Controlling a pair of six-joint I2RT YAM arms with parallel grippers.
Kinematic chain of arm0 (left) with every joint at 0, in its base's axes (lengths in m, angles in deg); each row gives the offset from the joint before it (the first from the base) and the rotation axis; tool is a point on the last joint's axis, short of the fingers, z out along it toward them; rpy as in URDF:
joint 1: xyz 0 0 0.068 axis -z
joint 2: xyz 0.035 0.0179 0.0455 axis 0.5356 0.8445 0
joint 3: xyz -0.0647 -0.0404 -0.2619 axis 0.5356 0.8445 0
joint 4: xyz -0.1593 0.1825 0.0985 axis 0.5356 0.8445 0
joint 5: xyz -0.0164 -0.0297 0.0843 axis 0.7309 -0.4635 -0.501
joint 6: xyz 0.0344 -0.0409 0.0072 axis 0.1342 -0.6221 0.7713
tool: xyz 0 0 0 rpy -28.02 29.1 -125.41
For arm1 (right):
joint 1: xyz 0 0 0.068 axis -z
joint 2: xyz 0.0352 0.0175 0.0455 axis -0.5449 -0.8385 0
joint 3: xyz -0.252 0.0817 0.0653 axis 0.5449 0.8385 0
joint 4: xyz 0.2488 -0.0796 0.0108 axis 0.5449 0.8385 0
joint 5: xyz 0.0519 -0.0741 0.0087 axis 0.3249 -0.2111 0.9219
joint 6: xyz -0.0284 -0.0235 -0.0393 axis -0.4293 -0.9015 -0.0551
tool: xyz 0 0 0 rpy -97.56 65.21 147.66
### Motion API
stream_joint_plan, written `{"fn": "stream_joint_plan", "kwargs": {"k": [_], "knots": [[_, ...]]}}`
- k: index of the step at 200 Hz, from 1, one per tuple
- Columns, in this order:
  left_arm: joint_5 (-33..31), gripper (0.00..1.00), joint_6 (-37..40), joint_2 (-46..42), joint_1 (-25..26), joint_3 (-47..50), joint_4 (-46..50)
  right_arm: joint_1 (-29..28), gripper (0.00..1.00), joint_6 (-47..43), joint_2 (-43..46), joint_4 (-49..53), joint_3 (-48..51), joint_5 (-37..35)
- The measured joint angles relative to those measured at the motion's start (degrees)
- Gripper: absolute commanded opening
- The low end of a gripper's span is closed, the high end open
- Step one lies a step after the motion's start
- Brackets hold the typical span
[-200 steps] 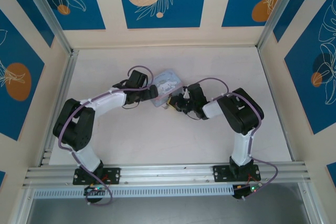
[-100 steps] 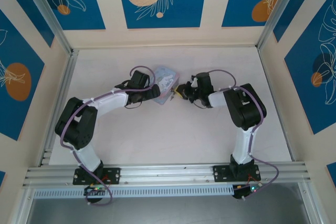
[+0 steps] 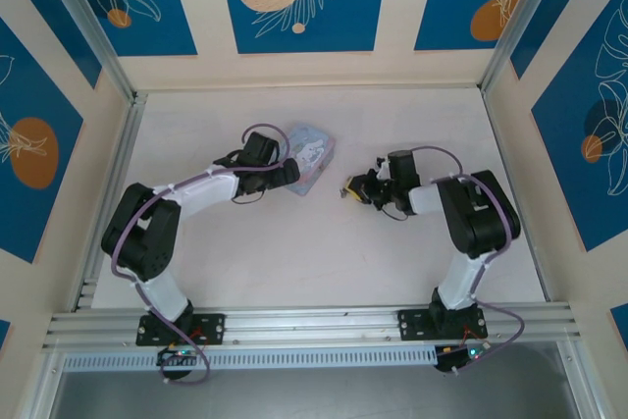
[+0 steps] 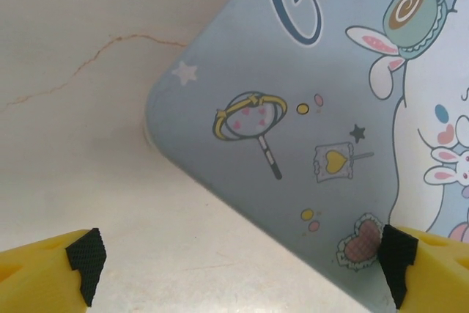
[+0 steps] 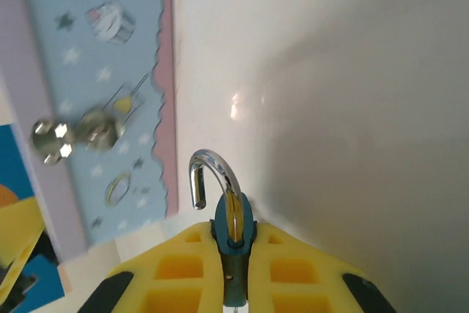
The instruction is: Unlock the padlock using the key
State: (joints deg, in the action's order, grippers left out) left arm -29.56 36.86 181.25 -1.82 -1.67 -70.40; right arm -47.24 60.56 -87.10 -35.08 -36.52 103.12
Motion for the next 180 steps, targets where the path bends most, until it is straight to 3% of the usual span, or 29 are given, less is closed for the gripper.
{"fn": "stream_joint_plan", "kwargs": {"k": [40, 118, 123, 147, 180], "knots": [[1.1, 1.00, 1.5, -4.0, 0.0, 1.6, 5.0, 0.2, 0.00, -2.3, 11.0, 4.2, 5.0, -1.2], [0.8, 1.00, 2.0, -21.2, 0.0, 2.3, 11.5, 7.0, 0.02, -3.8, 26.6, 27.6, 10.0, -13.0], [0.6, 1.00, 2.1, -22.3, 0.0, 2.4, 11.9, 7.4, 0.06, -3.7, 27.8, 29.1, 10.3, -13.8], [-0.3, 1.00, 2.5, -26.8, 0.0, 3.2, 14.0, 9.1, 0.54, -2.6, 33.8, 35.8, 11.2, -17.4], [-1.9, 1.00, 2.6, -30.6, -0.3, 4.9, 16.2, 10.2, 0.76, -2.8, 37.9, 42.2, 10.2, -19.9]]}}
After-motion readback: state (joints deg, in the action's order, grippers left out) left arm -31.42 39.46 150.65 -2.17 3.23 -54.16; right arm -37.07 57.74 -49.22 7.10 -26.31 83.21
